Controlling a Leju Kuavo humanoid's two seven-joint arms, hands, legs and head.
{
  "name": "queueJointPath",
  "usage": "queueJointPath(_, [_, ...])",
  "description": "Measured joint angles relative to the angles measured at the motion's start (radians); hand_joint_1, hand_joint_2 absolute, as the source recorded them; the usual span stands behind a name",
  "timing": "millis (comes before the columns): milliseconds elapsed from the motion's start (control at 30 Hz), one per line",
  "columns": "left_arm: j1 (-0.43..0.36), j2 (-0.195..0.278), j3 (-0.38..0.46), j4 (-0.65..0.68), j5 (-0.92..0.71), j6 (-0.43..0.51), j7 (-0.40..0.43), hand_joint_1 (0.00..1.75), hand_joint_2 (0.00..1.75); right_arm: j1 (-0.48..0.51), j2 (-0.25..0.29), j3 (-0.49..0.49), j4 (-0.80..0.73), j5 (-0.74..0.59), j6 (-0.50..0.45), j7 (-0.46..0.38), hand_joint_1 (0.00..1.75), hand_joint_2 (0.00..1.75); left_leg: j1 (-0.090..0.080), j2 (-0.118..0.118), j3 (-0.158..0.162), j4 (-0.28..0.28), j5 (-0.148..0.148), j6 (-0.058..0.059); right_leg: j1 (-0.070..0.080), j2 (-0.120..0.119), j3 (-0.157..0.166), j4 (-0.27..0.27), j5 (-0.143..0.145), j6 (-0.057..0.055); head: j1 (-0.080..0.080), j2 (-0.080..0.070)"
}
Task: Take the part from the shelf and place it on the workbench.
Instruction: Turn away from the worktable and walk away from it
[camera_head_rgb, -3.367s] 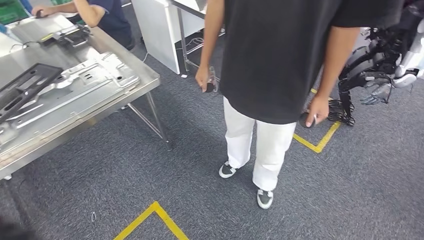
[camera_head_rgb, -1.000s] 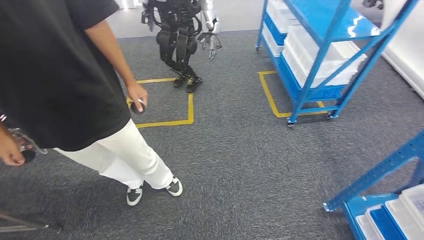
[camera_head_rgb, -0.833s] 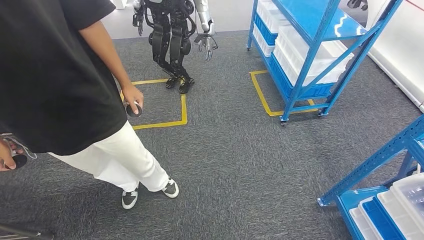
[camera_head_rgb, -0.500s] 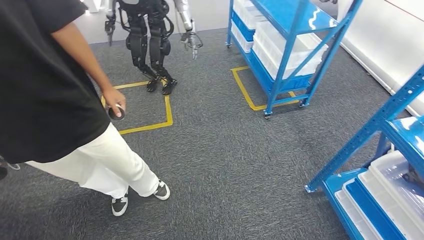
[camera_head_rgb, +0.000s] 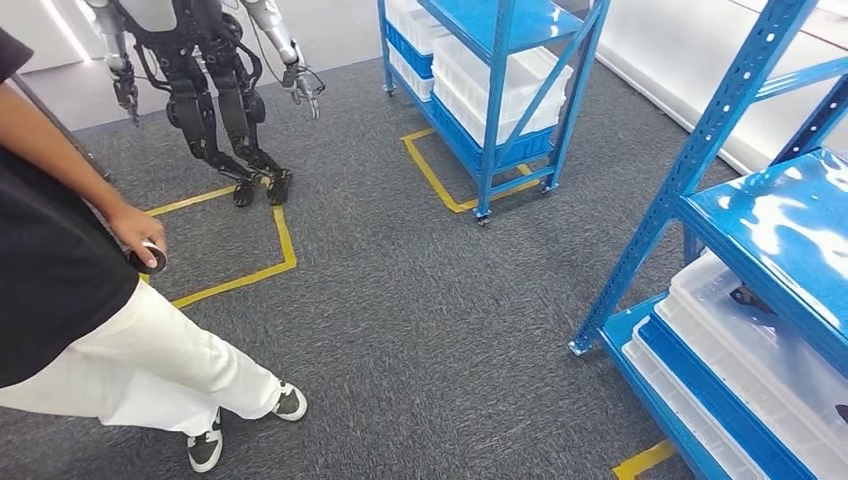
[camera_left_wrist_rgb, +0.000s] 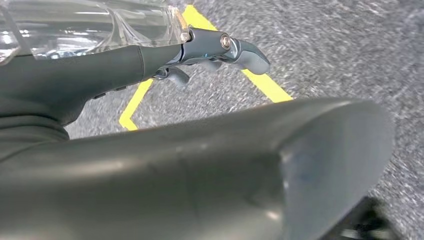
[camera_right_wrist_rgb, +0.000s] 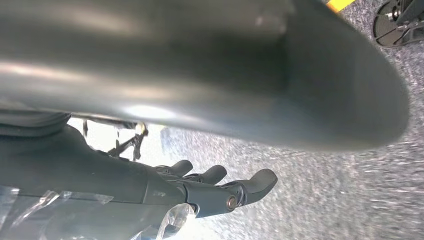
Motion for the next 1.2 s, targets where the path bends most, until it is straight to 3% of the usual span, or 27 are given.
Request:
queueJointPath(67, [0.0, 0.0, 0.0, 0.0, -0.005, -0.002, 0.004, 0.0, 0.0, -0.001, 0.002, 0.0, 0.0, -0.004, 0.003, 0.003, 0.0, 0.0, -0.002, -0.031, 0.048, -0.114, 0.043, 0.009, 0.002, 0.019, -0.001, 0.001, 0.001, 0.008, 0.0, 0.0])
queueJointPath(100, [0.0, 0.001, 0.0, 0.0, -0.007, -0.003, 0.005, 0.0, 0.0, -0.001, 0.003, 0.0, 0.0, -0.006, 0.005, 0.004, 0.0, 0.0, -0.005, -0.038, 0.055, -0.133, 0.047, 0.014, 0.002, 0.027, -0.003, 0.001, 0.001, 0.013, -0.001, 0.0])
queueJointPath(167, [0.0, 0.0, 0.0, 0.0, -0.01, -0.002, 0.006, 0.0, 0.0, 0.002, 0.004, 0.0, 0.0, -0.01, 0.007, 0.004, 0.0, 0.0, -0.008, -0.022, 0.055, -0.135, 0.05, 0.023, 0.0, 0.038, -0.007, 0.001, 0.002, 0.026, -0.001, 0.0])
queueJointPath(233, [-0.001, 0.0, 0.0, 0.0, -0.011, -0.001, 0.006, 0.0, 0.0, 0.003, 0.005, 0.0, 0.0, -0.012, 0.008, 0.001, 0.0, 0.0, -0.005, -0.006, 0.055, -0.142, 0.058, 0.038, -0.001, 0.007, -0.024, 0.033, -0.02, 0.035, -0.001, 0.0])
queueJointPath(300, [0.001, 0.001, 0.0, 0.0, -0.009, 0.002, 0.005, 0.0, 0.0, 0.002, 0.006, 0.0, 0.0, -0.012, 0.009, -0.001, 0.0, 0.0, -0.003, 0.015, 0.053, -0.146, 0.061, 0.048, -0.003, -0.044, -0.079, 0.15, -0.088, 0.043, -0.001, 0.0])
queueJointPath(367, [0.003, 0.001, 0.0, 0.0, -0.007, 0.004, 0.003, 0.0, 0.0, 0.001, 0.007, 0.0, 0.0, -0.012, 0.011, -0.002, 0.0, 0.0, -0.004, 0.04, 0.049, -0.145, 0.061, 0.05, -0.005, -0.06, -0.143, 0.287, -0.148, 0.052, -0.001, 0.0])
queueJointPath(400, [0.003, 0.001, -0.001, 0.0, -0.007, 0.004, 0.001, 0.0, 0.0, 0.001, 0.008, 0.0, 0.0, -0.012, 0.011, -0.003, 0.0, 0.0, -0.004, 0.051, 0.047, -0.145, 0.061, 0.05, -0.007, -0.062, -0.156, 0.315, -0.152, 0.056, -0.001, 0.0])
queueJointPath(433, [0.002, 0.001, -0.001, 0.0, -0.007, 0.004, 0.0, 0.0, 0.0, 0.002, 0.008, 0.0, 0.0, -0.013, 0.011, -0.005, 0.0, 0.0, -0.004, 0.063, 0.047, -0.145, 0.061, 0.049, -0.008, -0.065, -0.146, 0.3, -0.136, 0.059, -0.001, 0.0])
queueJointPath(500, [-0.001, 0.001, -0.001, 0.0, -0.007, 0.003, 0.0, 0.0, 0.0, 0.002, 0.008, 0.0, 0.0, -0.016, 0.011, -0.011, 0.0, 0.0, -0.003, 0.085, 0.052, -0.143, 0.058, 0.043, -0.011, -0.088, -0.072, 0.168, -0.072, 0.061, -0.001, 0.0])
queueJointPath(567, [-0.003, 0.001, -0.001, 0.0, -0.007, 0.003, 0.002, 0.0, 0.0, -0.001, 0.008, 0.0, 0.0, -0.021, 0.01, -0.021, 0.0, 0.0, -0.008, 0.104, 0.057, -0.139, 0.051, 0.031, -0.01, -0.121, -0.006, 0.043, -0.028, 0.053, -0.001, 0.0])
queueJointPath(600, [-0.006, 0.002, -0.001, 0.0, -0.006, 0.003, 0.004, 0.0, 0.0, -0.002, 0.008, 0.0, 0.0, -0.023, 0.009, -0.027, 0.0, 0.0, -0.01, 0.113, 0.059, -0.138, 0.048, 0.024, -0.008, -0.13, 0.007, 0.016, -0.022, 0.046, -0.002, 0.0])
queueJointPath(667, [-0.012, 0.002, -0.001, 0.0, -0.006, 0.003, 0.006, 0.0, 0.0, -0.002, 0.006, 0.0, 0.0, -0.024, 0.008, -0.036, 0.0, 0.0, -0.01, 0.129, 0.063, -0.139, 0.045, 0.012, -0.003, -0.114, 0.003, 0.011, -0.022, 0.029, -0.003, 0.0])
queueJointPath(733, [-0.02, 0.001, -0.001, 0.0, -0.006, 0.004, 0.006, 0.0, 0.0, 0.0, 0.003, 0.0, 0.0, -0.026, 0.007, -0.04, 0.0, 0.0, -0.002, 0.113, 0.059, -0.117, 0.028, -0.001, -0.003, -0.098, 0.001, 0.009, -0.017, 0.015, -0.003, 0.0])
queueJointPath(767, [-0.023, 0.0, -0.001, 0.0, -0.005, 0.004, 0.005, 0.0, 0.0, -0.001, 0.002, 0.0, 0.0, -0.027, 0.007, -0.042, 0.0, 0.0, 0.001, 0.092, 0.044, -0.08, 0.003, -0.006, -0.005, -0.09, 0.0, 0.007, -0.014, 0.009, -0.003, 0.0])
queueJointPath(833, [-0.023, -0.001, -0.001, 0.0, 0.0, 0.005, 0.004, 0.0, 0.0, -0.003, 0.0, 0.0, 0.0, -0.03, 0.007, -0.043, 0.0, 0.0, 0.004, 0.048, -0.019, 0.059, -0.071, -0.013, -0.006, -0.069, -0.004, 0.007, -0.009, 0.001, -0.004, 0.0])
queueJointPath(867, [-0.023, -0.001, -0.001, 0.0, 0.002, 0.006, 0.004, 0.0, 0.0, -0.003, 0.0, 0.0, 0.0, -0.031, 0.007, -0.043, 0.0, 0.0, 0.004, 0.038, -0.053, 0.13, -0.099, -0.014, -0.004, -0.056, -0.006, 0.007, -0.008, -0.001, -0.004, 0.0])
queueJointPath(900, [-0.022, -0.001, -0.001, 0.0, 0.004, 0.006, 0.004, 0.0, 0.0, -0.003, 0.0, 0.0, 0.0, -0.031, 0.008, -0.043, 0.0, 0.0, 0.003, 0.032, -0.078, 0.177, -0.11, -0.013, -0.003, -0.043, -0.007, 0.007, -0.008, -0.002, -0.004, 0.0])
queueJointPath(933, [-0.022, -0.001, -0.001, 0.0, 0.005, 0.007, 0.004, 0.0, 0.0, -0.002, -0.001, 0.0, 0.0, -0.031, 0.008, -0.042, 0.0, 0.0, 0.002, 0.029, -0.083, 0.183, -0.099, -0.01, -0.001, -0.029, -0.007, 0.008, -0.007, -0.002, -0.004, 0.0])
queueJointPath(1000, [-0.024, -0.001, -0.001, 0.0, 0.002, 0.007, 0.002, 0.0, 0.0, -0.002, -0.001, 0.0, 0.0, -0.031, 0.01, -0.04, 0.0, 0.0, -0.001, 0.015, -0.037, 0.071, -0.027, 0.004, 0.001, -0.003, -0.003, 0.007, -0.007, -0.002, -0.005, 0.0])
queueJointPath(1067, [-0.024, 0.0, -0.001, 0.0, 0.001, 0.008, 0.0, 0.0, 0.0, -0.003, -0.001, 0.0, 0.0, -0.033, 0.011, -0.035, 0.0, 0.0, -0.006, -0.03, 0.023, -0.074, 0.038, 0.023, 0.002, 0.02, -0.001, 0.008, -0.006, 0.001, -0.005, 0.0])
queueJointPath(1133, [-0.022, 0.0, -0.001, 0.0, 0.003, 0.009, 0.003, 0.0, 0.0, -0.003, 0.0, 0.0, 0.0, -0.035, 0.012, -0.027, 0.0, 0.0, -0.012, -0.053, 0.043, -0.127, 0.052, 0.037, -0.001, 0.038, -0.005, 0.007, -0.003, 0.012, -0.006, 0.0])
queueJointPath(1200, [-0.019, 0.001, -0.001, 0.0, 0.005, 0.008, 0.009, 0.0, 0.0, -0.001, 0.0, 0.0, 0.0, -0.038, 0.013, -0.02, 0.0, 0.0, -0.013, -0.036, 0.045, -0.138, 0.058, 0.045, -0.004, 0.047, -0.01, 0.003, 0.0, 0.027, -0.008, 0.0])
